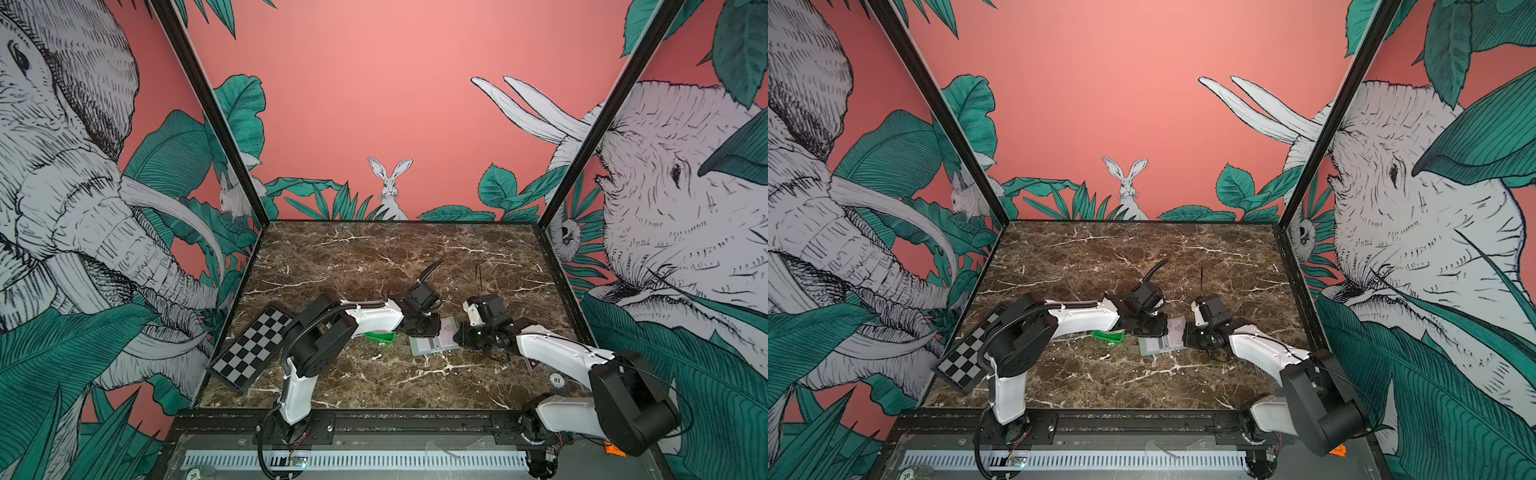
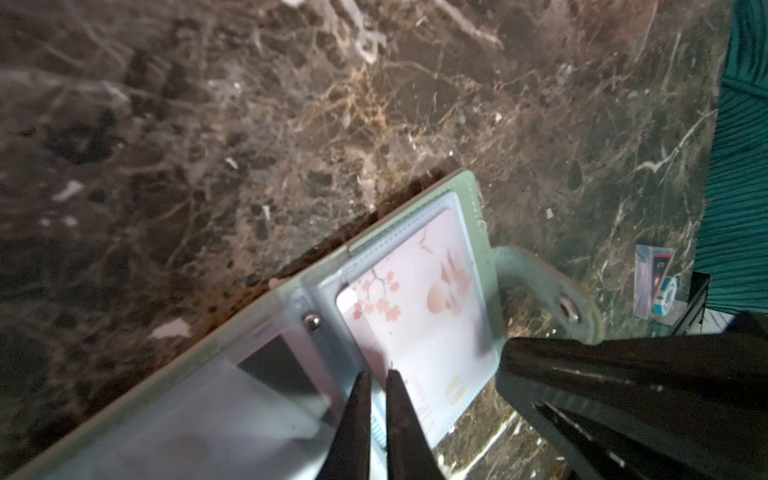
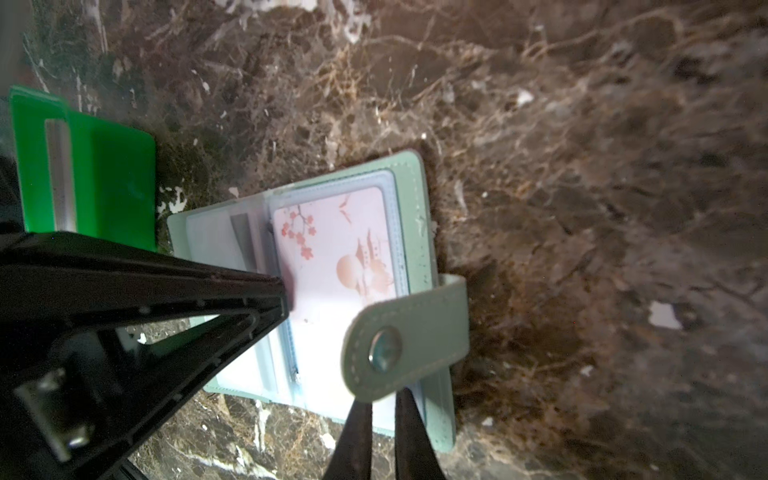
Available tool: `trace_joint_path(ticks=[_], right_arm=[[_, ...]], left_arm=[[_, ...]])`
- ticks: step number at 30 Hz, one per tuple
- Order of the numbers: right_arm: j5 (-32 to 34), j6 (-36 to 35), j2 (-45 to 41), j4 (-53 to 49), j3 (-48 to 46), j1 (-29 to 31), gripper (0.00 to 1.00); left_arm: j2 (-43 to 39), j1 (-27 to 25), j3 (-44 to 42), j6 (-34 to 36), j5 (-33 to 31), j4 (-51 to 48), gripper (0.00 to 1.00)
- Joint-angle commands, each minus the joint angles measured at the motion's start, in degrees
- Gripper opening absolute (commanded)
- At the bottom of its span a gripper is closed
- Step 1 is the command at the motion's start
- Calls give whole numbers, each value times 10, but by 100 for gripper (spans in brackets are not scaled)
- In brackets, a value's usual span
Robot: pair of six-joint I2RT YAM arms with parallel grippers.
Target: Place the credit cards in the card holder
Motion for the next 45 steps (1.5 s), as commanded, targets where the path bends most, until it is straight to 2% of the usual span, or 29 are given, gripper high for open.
trace_joint_path(ticks=[1,12,28,38,45], right_arm=[[-5,4,4,17,0,-3,14],[-3,24,3,30,-11,-5,18],[78,17,-17,-26,-20,-6,19],[10,27,-10,39,-36,-6,18],[13,23,-35,41,-39,-6,17]], left_arm=[[4,-2,15,11,-9,-28,11],[23,-4,22,23,14,-9,6],[33,-10,41,36,17,-27,5],[32,-11,38,33,20,-20,5],[24,-11,31,27,21,-13,5]])
